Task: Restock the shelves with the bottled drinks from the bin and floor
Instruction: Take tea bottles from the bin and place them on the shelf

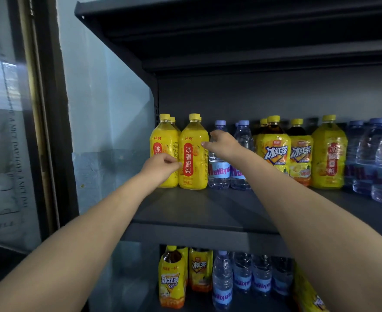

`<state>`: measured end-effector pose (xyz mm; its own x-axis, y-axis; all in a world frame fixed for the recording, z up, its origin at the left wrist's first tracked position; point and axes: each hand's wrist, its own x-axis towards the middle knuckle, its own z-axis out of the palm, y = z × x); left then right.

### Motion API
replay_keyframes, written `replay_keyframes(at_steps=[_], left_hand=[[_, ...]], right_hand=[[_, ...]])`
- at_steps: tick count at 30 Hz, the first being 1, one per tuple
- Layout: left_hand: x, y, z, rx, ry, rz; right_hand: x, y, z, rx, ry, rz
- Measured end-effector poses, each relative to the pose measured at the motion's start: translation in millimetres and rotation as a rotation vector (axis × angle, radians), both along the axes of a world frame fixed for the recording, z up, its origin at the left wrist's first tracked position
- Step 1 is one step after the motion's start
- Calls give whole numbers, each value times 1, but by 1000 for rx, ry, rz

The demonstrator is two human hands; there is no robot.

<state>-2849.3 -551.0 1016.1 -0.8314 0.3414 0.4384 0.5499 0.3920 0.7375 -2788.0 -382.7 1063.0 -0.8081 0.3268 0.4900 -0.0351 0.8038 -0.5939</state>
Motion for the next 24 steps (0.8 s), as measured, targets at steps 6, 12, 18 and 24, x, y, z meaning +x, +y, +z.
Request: replay_keyframes(at_steps=[6,12,18,24], left_hand=[[45,-18,3,-28,12,119],[108,-26,-14,-60,-13,285],[187,-39,-36,-107,-52,528],[276,-68,-44,-310,-136,735]], right_hand=[[30,3,-15,68,-139,97],[68,5,-35,142,-213,257],[110,-1,-52,269,-230,475],[148,-37,-57,357,-256,673]])
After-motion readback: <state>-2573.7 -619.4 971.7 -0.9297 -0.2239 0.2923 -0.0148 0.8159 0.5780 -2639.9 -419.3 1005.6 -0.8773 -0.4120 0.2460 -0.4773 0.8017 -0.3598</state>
